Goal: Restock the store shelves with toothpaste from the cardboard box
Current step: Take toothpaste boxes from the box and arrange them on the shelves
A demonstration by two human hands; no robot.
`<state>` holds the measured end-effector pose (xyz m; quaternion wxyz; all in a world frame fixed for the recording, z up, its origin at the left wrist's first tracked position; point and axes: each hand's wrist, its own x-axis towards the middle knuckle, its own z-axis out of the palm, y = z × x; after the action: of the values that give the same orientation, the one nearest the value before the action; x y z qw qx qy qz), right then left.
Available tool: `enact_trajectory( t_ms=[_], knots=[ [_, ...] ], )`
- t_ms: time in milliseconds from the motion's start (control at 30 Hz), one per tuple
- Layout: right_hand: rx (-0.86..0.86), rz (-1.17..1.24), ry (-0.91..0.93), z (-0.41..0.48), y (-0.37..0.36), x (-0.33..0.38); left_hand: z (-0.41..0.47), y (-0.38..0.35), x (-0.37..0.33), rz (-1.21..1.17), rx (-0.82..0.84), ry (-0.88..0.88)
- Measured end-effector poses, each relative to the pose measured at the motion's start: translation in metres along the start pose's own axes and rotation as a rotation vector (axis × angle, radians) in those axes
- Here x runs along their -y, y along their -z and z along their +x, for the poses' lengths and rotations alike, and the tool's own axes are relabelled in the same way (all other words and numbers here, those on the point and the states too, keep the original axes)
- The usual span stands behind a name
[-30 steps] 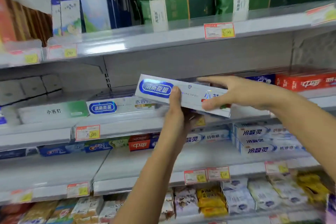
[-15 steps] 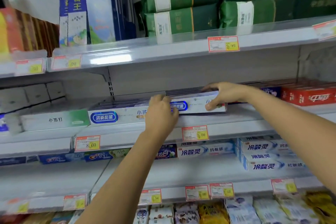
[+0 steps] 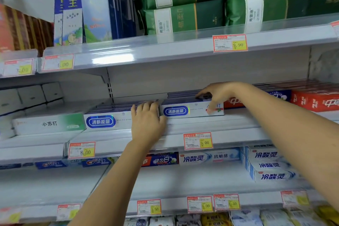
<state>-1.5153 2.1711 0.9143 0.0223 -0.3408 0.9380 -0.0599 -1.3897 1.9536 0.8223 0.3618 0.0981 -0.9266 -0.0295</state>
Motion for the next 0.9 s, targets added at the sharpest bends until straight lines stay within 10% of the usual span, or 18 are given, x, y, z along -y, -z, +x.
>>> enact_trajectory(
  t_ms=[567, 767, 900],
  knots=[
    [-0.31, 0.004, -0.094, -0.015, -0.033, -0.004, -0.004, -0.004, 0.002, -0.108, -0.126, -0.053],
    [-0.711, 0.37, 0.071, -0.075, -0.055, 0.043, -0.043, 0.002, -0.003, -0.424, -0.315, -0.233],
    [-0.593, 0.647, 0.119, -0.135, -0.106, 0.071, -0.128, -0.007, -0.017, -0.741, -0.244, -0.283]
  ],
)
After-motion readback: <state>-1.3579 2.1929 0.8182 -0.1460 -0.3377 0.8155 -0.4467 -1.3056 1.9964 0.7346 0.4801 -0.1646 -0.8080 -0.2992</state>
